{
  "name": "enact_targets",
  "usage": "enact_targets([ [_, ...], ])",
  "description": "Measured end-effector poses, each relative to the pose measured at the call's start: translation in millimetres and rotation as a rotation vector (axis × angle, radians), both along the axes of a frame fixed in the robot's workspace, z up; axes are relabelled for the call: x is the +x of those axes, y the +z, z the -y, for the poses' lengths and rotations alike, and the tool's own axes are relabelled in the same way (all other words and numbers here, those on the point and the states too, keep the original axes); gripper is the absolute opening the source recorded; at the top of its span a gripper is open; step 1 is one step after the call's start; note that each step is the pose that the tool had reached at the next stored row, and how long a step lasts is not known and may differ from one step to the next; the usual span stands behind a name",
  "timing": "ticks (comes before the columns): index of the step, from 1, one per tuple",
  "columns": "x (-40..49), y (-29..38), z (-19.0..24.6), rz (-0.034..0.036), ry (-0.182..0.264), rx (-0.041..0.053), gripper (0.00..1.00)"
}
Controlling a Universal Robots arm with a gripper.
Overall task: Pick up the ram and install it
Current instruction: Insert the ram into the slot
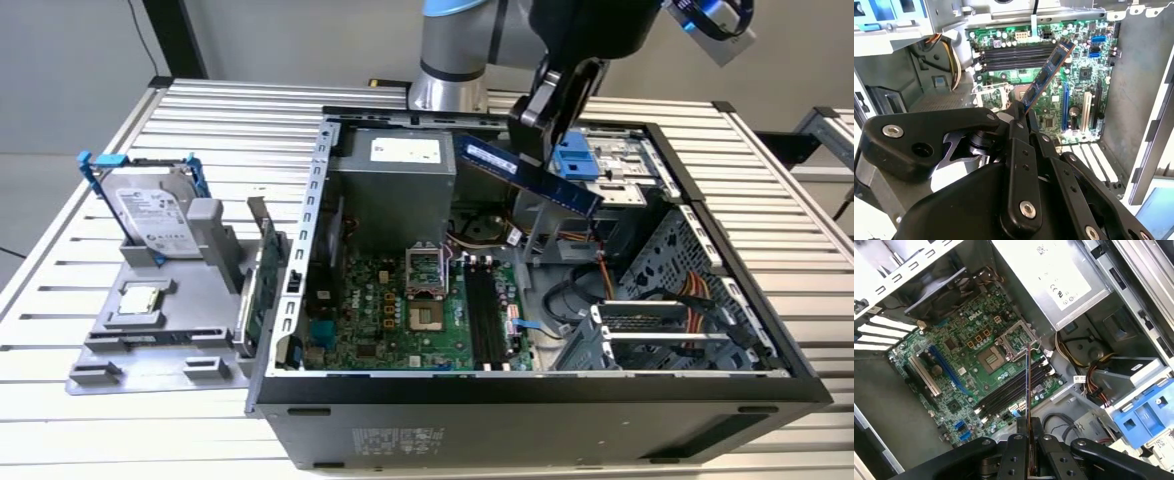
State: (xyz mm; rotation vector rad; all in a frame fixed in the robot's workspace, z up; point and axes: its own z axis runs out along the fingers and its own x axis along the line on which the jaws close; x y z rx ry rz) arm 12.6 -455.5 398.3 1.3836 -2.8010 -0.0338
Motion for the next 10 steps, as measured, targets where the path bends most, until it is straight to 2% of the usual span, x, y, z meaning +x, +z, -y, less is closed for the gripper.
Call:
enact_targets([
  [10,6.3,0.0,0.0,0.0,-0.038,0.0,0.0],
])
